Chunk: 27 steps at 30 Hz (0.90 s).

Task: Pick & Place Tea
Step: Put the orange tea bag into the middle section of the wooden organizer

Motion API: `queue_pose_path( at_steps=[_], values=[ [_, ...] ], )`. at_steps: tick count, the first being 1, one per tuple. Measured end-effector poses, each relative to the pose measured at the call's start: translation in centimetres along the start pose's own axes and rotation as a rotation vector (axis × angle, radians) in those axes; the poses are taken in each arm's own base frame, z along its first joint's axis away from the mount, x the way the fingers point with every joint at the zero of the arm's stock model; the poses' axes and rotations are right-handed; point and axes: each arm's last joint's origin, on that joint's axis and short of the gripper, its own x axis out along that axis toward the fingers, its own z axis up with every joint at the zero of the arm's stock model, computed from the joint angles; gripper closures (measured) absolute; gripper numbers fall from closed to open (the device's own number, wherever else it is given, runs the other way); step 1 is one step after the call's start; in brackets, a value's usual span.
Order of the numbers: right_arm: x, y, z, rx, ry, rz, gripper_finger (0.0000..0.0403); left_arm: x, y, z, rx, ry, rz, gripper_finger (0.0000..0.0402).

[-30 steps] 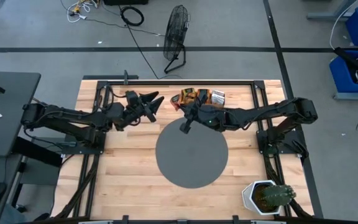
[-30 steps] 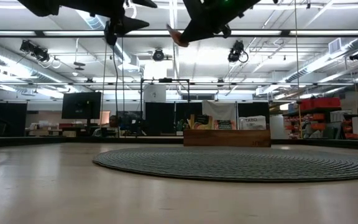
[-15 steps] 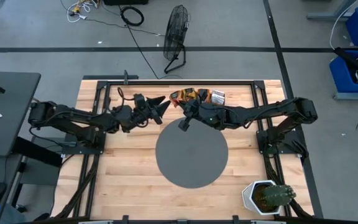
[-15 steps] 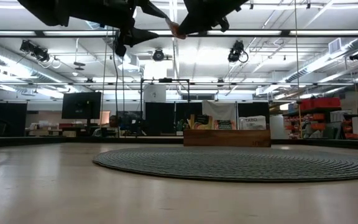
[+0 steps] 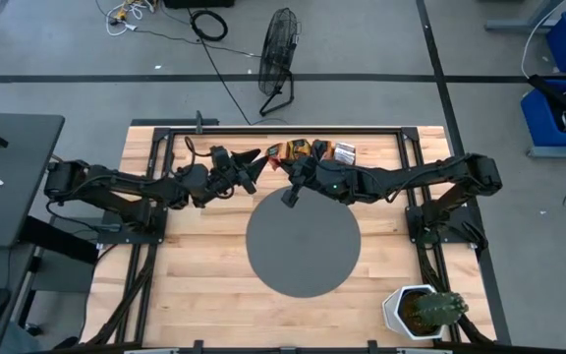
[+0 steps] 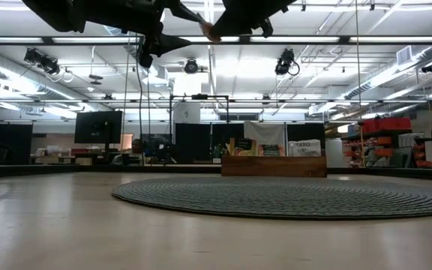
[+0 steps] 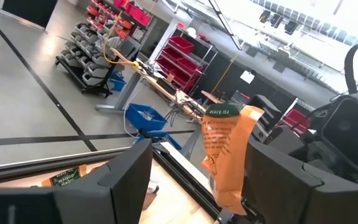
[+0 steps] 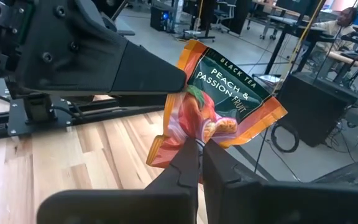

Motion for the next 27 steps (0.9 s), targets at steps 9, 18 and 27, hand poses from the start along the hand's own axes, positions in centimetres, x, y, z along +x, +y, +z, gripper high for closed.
queue_pose_path(
  at_steps=[9, 18, 27],
  values=[
    [0.0, 0.0, 0.1, 0.006, -0.011, 0.015, 0.0403, 0.0, 0.0, 0.0, -0.017, 0.003, -0.006, 0.0153],
    [0.1, 0.1, 0.2, 0.014, -0.024, 0.031, 0.0403, 0.7, -0.3, -0.2, -0.028, 0.007, -0.022, 0.0195],
    [0.1, 0.2, 0.0, 0.008, -0.015, 0.031, 0.0403, 1.2, -0.6, -0.4, -0.003, 0.015, -0.030, 0.0281]
  ],
)
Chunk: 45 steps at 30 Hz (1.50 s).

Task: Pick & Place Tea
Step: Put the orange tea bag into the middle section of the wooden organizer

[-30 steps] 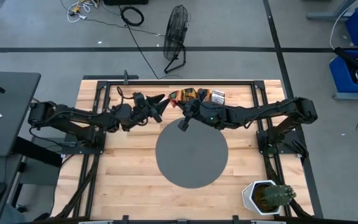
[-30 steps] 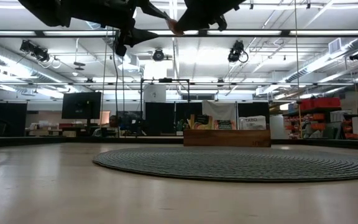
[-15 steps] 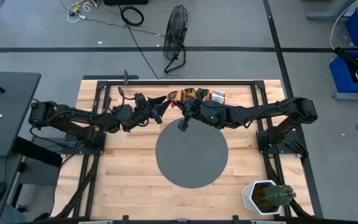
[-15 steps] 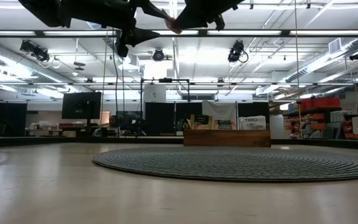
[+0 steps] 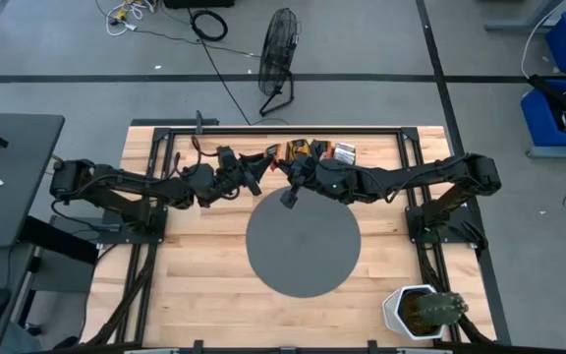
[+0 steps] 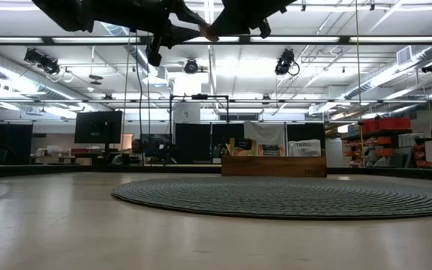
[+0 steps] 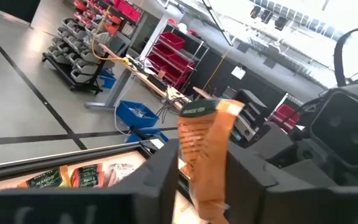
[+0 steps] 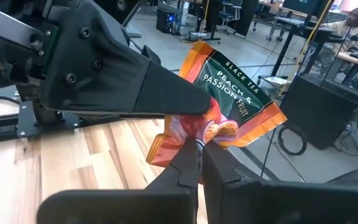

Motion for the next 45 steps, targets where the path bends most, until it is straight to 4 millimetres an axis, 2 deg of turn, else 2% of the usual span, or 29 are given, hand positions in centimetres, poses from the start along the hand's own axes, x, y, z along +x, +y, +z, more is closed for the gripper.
queue_pose_path(
  at_steps=[7, 11, 14, 17, 21, 25, 28, 32, 38, 45],
  values=[
    [0.0, -0.1, -0.1, -0.005, 0.008, -0.010, 0.0402, 0.0, 0.0, -0.1, 0.031, 0.010, -0.006, 0.0389],
    [0.0, 0.0, -0.3, -0.015, 0.027, 0.002, 0.0374, 0.0, 0.0, -0.2, 0.074, 0.020, -0.004, 0.0394],
    [-0.6, -0.3, -0.2, -0.018, 0.060, 0.039, 0.0332, 0.0, 0.2, -0.5, 0.112, 0.051, -0.001, 0.0397],
    [-2.0, -1.0, 0.6, 0.013, 0.072, 0.088, 0.0282, -0.1, 0.4, -1.0, 0.165, 0.124, -0.021, 0.0397],
    [-4.5, -2.6, 2.0, 0.019, 0.088, 0.206, 0.0222, -0.2, 0.2, -1.6, 0.199, 0.232, -0.162, 0.0398],
    [-5.1, -4.7, 3.8, 0.014, 0.206, 0.358, 0.0195, -0.5, -0.4, -1.9, 0.219, 0.316, -0.328, 0.0398],
    [-4.4, -5.8, 5.5, 0.005, 0.263, 0.470, 0.0196, -0.6, -0.4, -2.2, 0.230, 0.364, -0.373, 0.0398],
    [-3.1, -6.6, 6.8, 0.046, 0.401, 0.597, 0.0205, -0.7, -0.1, -2.5, 0.242, 0.402, -0.361, 0.0399],
    [-1.1, -5.8, 6.8, 0.036, 0.553, 0.706, 0.0208, -0.7, -0.1, -2.6, 0.249, 0.409, -0.359, 0.0399],
    [0.6, -5.1, 5.5, 0.027, 0.640, 0.722, 0.0208, -0.7, -0.1, -2.6, 0.248, 0.409, -0.360, 0.0399]
  ],
)
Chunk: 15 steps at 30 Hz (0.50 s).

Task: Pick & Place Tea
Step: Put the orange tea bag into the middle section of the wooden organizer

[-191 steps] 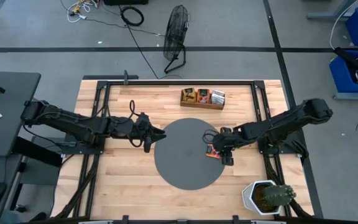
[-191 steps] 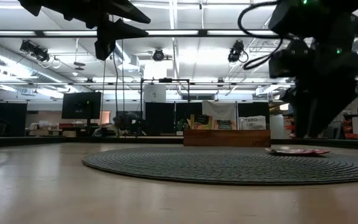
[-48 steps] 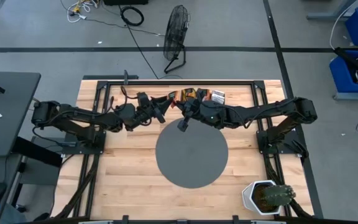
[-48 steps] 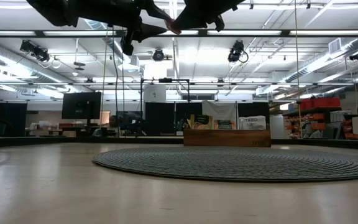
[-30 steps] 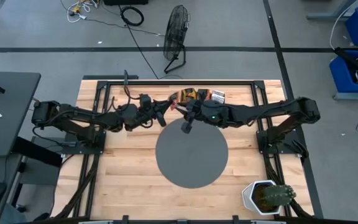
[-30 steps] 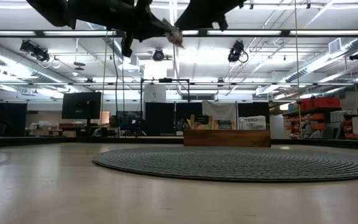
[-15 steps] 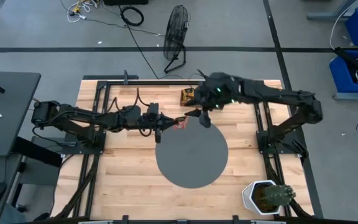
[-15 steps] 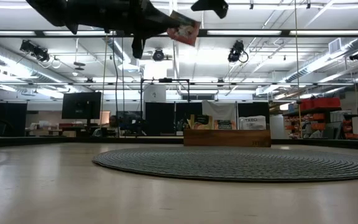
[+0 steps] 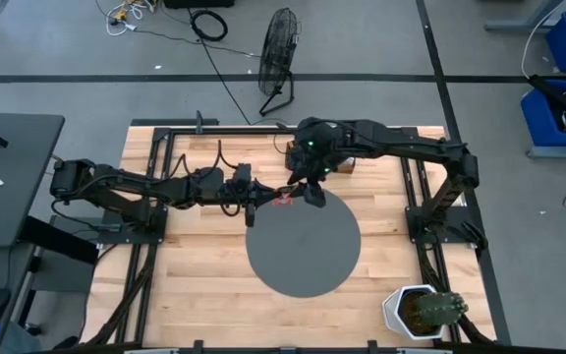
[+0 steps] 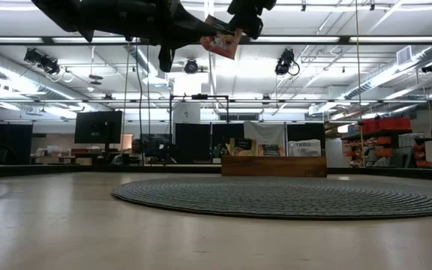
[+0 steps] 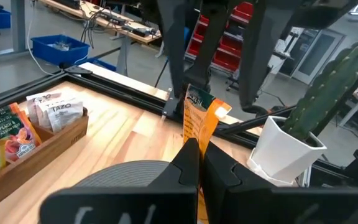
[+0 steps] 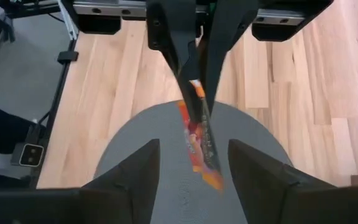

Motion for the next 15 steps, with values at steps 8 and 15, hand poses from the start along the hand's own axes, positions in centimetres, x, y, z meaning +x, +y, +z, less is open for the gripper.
queue_pose_path(
  at_steps=[8, 15],
  values=[
    [0.88, -0.41, 0.07, -0.017, 0.013, -0.016, 0.0226, 0.00, -0.01, 0.00, 0.000, 0.001, -0.004, 0.0399],
    [1.06, -0.47, 0.03, -0.073, 0.021, -0.015, 0.0367, 0.00, -0.01, -0.01, 0.001, 0.002, -0.004, 0.0399]
  ],
)
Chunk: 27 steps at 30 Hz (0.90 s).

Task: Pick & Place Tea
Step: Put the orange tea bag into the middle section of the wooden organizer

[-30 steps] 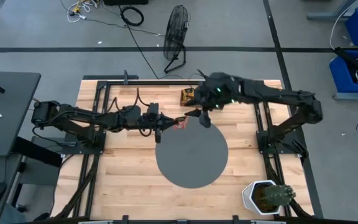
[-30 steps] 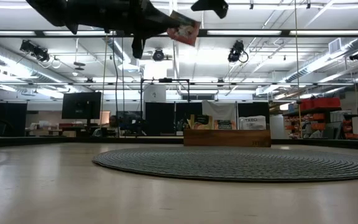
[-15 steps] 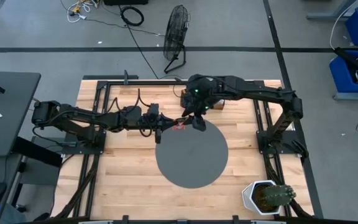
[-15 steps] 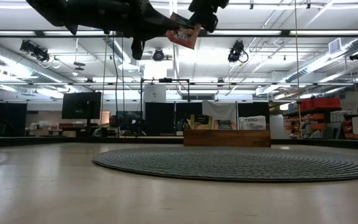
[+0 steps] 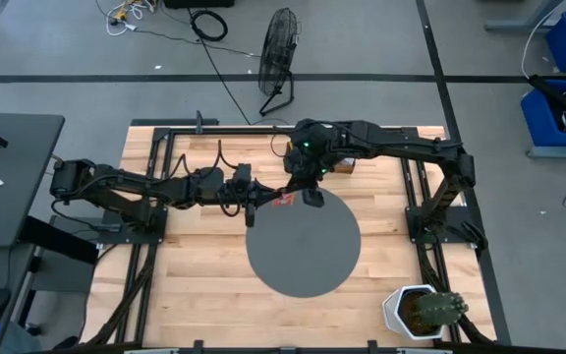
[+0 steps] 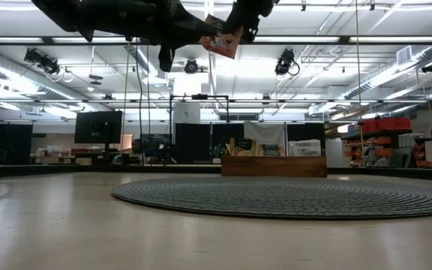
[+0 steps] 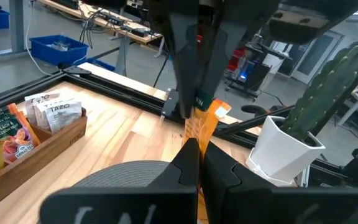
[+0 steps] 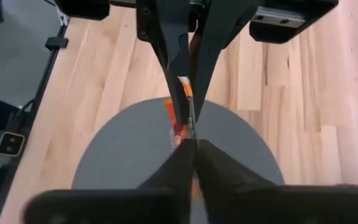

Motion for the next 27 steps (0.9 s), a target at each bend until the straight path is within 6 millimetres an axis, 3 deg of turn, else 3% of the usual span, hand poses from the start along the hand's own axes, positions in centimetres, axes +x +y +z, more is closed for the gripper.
queue_pose_path(
  at_steps=[2, 6, 16, 21, 27],
  values=[
    [0.0, 0.0, 0.0, -0.021, 0.001, -0.009, 0.0391, 0.0, 0.0, 0.0, -0.001, -0.002, -0.001, 0.0399],
    [-0.1, -0.4, -0.1, -0.027, 0.022, -0.104, 0.0399, 0.0, 0.1, 0.0, -0.029, 0.003, 0.008, 0.0384],
    [-2.5, -4.1, -2.1, 0.074, 0.154, -0.355, 0.0401, -0.1, 0.3, -0.9, -0.102, 0.085, 0.053, 0.0316],
    [-2.9, -7.3, -4.4, 0.125, 0.269, -0.517, 0.0402, -0.1, 0.1, -1.1, -0.130, 0.097, 0.050, 0.0307],
    [-1.3, -9.7, -8.0, 0.124, 0.374, -0.527, 0.0402, -0.2, -0.6, -1.3, -0.128, 0.108, 0.028, 0.0306]
  ],
)
